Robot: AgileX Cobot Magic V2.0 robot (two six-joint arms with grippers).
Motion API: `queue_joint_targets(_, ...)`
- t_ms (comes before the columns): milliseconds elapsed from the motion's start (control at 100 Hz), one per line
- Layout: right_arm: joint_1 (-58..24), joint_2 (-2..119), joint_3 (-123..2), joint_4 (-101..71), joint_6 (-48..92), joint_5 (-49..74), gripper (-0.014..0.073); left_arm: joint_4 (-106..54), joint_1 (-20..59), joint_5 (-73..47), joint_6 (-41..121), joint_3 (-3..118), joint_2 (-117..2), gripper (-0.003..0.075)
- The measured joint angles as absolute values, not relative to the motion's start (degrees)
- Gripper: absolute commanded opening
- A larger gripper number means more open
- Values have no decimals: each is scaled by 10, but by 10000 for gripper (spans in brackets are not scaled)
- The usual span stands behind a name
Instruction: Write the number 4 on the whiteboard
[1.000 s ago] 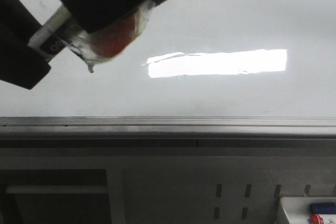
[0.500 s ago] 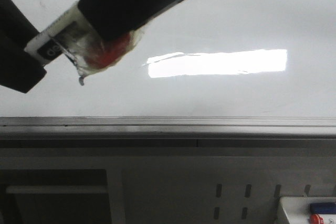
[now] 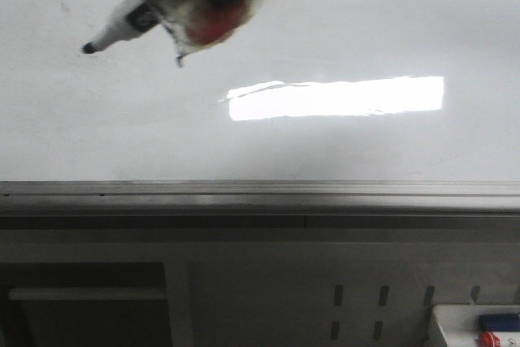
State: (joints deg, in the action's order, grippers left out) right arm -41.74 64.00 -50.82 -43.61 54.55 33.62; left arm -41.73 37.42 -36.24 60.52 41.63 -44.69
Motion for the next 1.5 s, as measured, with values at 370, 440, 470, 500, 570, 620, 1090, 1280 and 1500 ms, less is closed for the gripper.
queue_joint_targets(370, -330, 569, -448, -436, 544, 317, -54, -440, 257, -330, 577, 243, -245, 165)
queue_joint_targets(440, -328, 567, -446, -436, 544, 294, -54, -464, 243, -311, 577, 213, -217, 109)
queue_joint_targets(470, -328, 567, -446, -436, 544, 280, -54, -474, 239, -302, 577, 202, -207, 88)
queue_joint_targets(500, -327, 567, -446, -436, 544, 268, -54, -488, 236, -295, 577, 193, -198, 66)
queue_joint_targets(570, -326, 570, -446, -436, 544, 235, -54, -512, 232, -285, 577, 179, -187, 31)
queue_joint_targets(620, -326, 575, -446, -436, 544, 212, -54, -523, 232, -279, 577, 175, -184, 13)
queue_joint_targets(1090, -325, 654, -446, -444, 544, 108, -54, -554, 232, -271, 577, 174, -183, -20)
queue_joint_targets(1280, -325, 666, -446, -452, 544, 68, -54, -561, 232, -270, 577, 174, -183, -20)
queue_joint_targets(1500, -324, 683, -446, -472, 544, 55, -54, -570, 232, -269, 577, 174, -183, -20)
